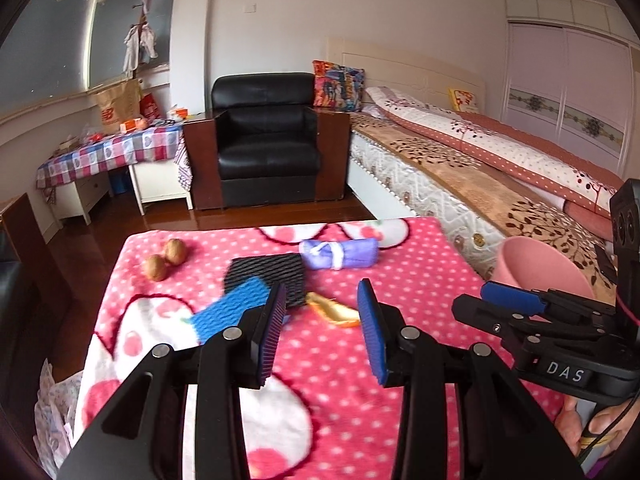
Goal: Collect trash
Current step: 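Move both tools back over the table items, then grasp the orange peel with the right tool while the left tool grasps the blue foam net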
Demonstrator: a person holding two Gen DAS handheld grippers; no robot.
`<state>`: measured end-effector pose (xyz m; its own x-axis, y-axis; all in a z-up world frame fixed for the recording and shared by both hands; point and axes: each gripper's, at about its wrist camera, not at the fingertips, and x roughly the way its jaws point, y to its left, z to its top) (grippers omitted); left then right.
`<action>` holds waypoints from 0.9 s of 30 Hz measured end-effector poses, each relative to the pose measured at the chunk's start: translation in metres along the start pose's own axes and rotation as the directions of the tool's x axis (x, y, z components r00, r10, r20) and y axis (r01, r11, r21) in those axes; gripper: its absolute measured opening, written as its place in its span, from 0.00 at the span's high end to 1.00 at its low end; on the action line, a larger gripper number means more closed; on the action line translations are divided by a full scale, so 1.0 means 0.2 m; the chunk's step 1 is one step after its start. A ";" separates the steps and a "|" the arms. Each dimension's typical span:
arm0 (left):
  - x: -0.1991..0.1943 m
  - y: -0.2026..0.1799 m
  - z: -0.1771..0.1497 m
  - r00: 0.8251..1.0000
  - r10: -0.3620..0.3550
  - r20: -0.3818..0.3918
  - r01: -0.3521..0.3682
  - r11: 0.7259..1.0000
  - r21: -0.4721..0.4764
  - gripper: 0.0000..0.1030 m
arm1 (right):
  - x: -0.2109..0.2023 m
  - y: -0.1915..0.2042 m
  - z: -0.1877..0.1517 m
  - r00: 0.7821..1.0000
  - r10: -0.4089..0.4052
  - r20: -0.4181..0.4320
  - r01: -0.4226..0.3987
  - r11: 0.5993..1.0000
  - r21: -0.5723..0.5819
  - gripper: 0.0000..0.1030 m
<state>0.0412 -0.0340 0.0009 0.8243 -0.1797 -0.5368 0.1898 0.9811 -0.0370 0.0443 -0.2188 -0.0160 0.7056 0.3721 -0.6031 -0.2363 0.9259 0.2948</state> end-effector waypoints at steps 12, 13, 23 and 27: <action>0.12 0.39 -0.06 0.991 0.088 -0.097 -0.097 0.992 -0.084 0.64 | 0.32 0.16 0.02 0.992 0.046 -0.120 -0.054 0.996 -0.069 0.53; 0.14 0.40 -0.05 0.991 0.085 -0.104 -0.094 0.991 -0.091 0.64 | 0.34 0.17 0.02 0.991 0.046 -0.126 -0.057 0.995 -0.079 0.53; 0.41 0.48 -0.03 0.979 0.028 -0.204 -0.051 0.993 -0.110 0.64 | 0.62 0.21 0.06 0.976 0.019 -0.219 -0.052 0.988 -0.147 0.46; 0.51 0.49 -0.07 0.969 0.047 -0.244 -0.069 0.994 -0.080 0.64 | 0.71 0.21 0.05 0.966 -0.005 -0.257 -0.040 0.985 -0.170 0.46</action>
<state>0.1366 0.0452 -0.0697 0.6772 -0.1103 -0.7275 0.0891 0.9937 -0.0677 0.1418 -0.1283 -0.0819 0.5111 0.3720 -0.7748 -0.3746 0.9078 0.1887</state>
